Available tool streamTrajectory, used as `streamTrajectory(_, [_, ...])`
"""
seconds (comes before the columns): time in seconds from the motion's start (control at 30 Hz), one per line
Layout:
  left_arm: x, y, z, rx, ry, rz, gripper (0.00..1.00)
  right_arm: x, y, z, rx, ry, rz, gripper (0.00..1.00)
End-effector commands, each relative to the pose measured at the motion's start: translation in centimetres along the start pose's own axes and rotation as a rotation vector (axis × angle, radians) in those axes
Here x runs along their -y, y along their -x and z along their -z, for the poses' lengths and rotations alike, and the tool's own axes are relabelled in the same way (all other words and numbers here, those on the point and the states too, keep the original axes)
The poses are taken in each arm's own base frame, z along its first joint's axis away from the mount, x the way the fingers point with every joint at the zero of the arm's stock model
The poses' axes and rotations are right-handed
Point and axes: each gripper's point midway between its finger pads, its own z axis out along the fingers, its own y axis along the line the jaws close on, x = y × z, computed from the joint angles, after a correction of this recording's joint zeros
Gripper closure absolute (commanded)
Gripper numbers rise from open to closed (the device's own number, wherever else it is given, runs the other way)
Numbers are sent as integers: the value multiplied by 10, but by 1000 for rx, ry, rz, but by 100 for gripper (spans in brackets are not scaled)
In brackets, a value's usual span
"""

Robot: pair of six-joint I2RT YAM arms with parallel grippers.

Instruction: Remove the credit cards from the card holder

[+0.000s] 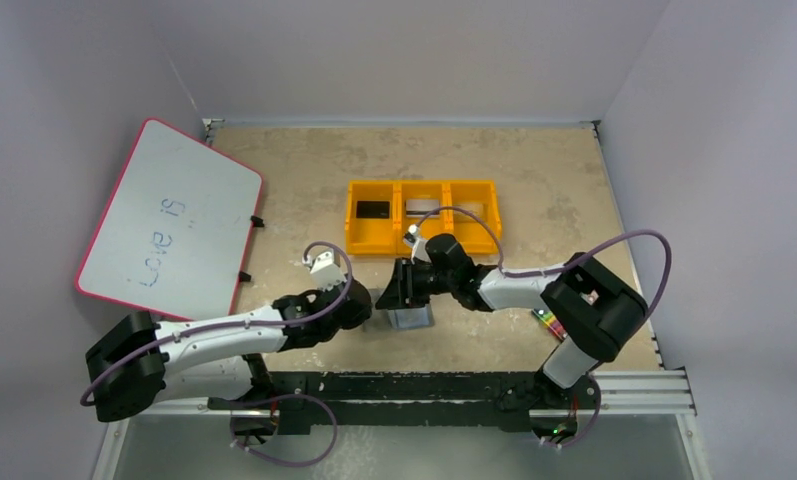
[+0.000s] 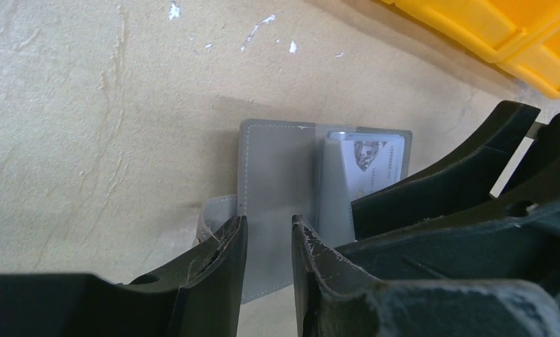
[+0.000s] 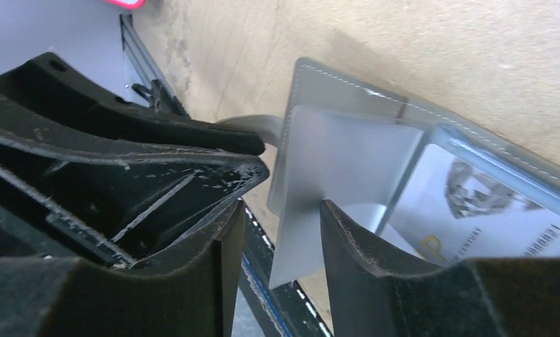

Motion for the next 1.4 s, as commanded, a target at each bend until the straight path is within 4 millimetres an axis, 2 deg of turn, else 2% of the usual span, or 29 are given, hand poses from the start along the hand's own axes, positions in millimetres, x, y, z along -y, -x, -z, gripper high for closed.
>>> streamTrajectory(0.0, [-9,2,-1,22,12,28,71,-52,10,0,-10,197,111,49])
streamTrajectory(0.1, [-13,4,0,30,30,42,71,-53,8,-4,-11,183,117,42])
streamTrajectory(0.2, [-14,8,2,46,32,63,71,-39,5,-12,-23,138,79,42])
streamTrajectory(0.27, [-17,10,4,54,42,67,71,-29,2,-19,-38,115,62,58])
streamTrajectory(0.3, [-20,11,6,60,52,70,71,-25,0,-22,-48,112,53,63])
streamTrajectory(0.43, [-27,17,12,77,63,97,71,-10,-7,-32,-70,74,11,68])
streamTrajectory(0.53, [-27,23,18,95,37,127,71,4,-10,-36,-71,19,-11,78])
streamTrajectory(0.63, [-17,28,23,103,-18,146,70,21,-13,-37,-68,-53,-48,86])
streamTrajectory(0.73, [8,31,28,89,-113,140,70,35,-9,-37,-35,-138,-79,96])
streamTrajectory(0.83, [37,29,32,56,-211,136,70,35,-7,-32,-14,-152,-91,100])
streamTrajectory(0.9, [47,25,28,36,-229,150,70,30,-6,-28,6,-130,-107,100])
streamTrajectory(1.1, [47,7,8,0,-252,274,72,31,-10,-22,32,-119,-152,100])
streamTrajectory(1.3, [34,-6,-11,-38,-258,357,73,31,-13,-24,18,-113,-168,100])
streamTrajectory(1.37, [25,-12,-18,-47,-220,348,73,25,-11,-21,23,-95,-164,100])
